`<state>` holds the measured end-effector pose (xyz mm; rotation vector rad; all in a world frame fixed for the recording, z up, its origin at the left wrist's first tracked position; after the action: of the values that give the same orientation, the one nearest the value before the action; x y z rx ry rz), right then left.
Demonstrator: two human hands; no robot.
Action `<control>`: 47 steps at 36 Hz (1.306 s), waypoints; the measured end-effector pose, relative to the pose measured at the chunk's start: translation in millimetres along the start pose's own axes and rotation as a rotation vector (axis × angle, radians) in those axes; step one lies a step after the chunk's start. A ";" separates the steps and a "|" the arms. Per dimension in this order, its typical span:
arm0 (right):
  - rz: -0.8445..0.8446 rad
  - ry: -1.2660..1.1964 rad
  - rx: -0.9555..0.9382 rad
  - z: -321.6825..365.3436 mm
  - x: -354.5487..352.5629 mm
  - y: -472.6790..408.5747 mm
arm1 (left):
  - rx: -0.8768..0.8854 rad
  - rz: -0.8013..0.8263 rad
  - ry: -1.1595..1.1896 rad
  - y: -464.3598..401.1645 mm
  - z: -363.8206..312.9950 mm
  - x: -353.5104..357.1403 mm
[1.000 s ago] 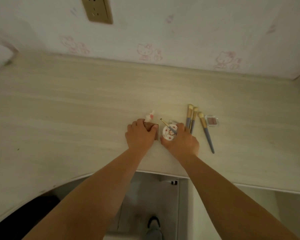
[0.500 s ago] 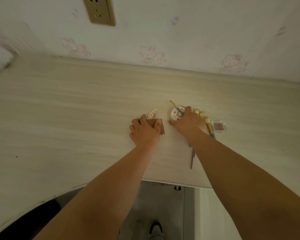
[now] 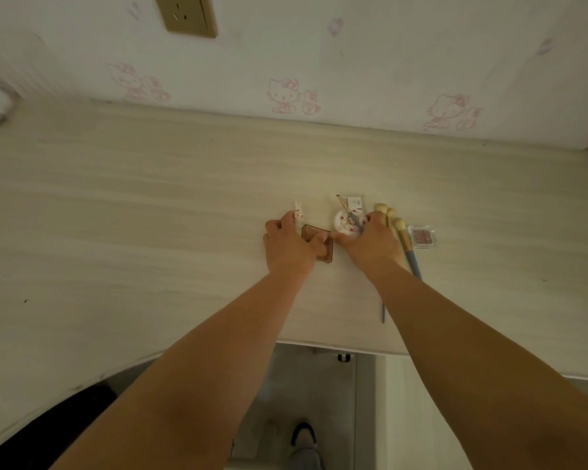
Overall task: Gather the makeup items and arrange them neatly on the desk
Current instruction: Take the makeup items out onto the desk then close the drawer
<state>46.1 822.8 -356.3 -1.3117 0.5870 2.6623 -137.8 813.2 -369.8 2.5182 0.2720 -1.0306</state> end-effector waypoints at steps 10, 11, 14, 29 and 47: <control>-0.103 -0.318 0.156 -28.8 -6.0 10.6 | 0.033 0.003 -0.071 5.1 -14.3 7.1; -0.110 -0.310 0.161 -30.7 -8.3 10.9 | 0.039 0.010 -0.079 6.0 -14.4 8.2; -0.105 -0.213 0.098 -30.4 -13.6 13.8 | 0.056 0.025 -0.097 8.5 -13.8 10.6; -0.075 0.018 -0.150 -56.7 -31.6 77.5 | 0.350 -0.113 -0.051 87.0 -41.0 2.9; 0.070 0.374 -0.320 -182.1 -72.3 196.1 | 0.367 0.110 -0.117 268.6 -20.4 94.2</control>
<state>172.4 576.3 -343.0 -1.9342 0.2463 2.6612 29.0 583.1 -344.4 2.7383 -0.0994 -1.2742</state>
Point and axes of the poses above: each hand's wrist, its own y-axis away from the middle knuckle, its own x-axis out of the palm, z = x × y, the point moved 9 cm from there along -y, towards the middle knuckle, and after that the axes turned 3 degrees about -x, right-handed, at the moved point
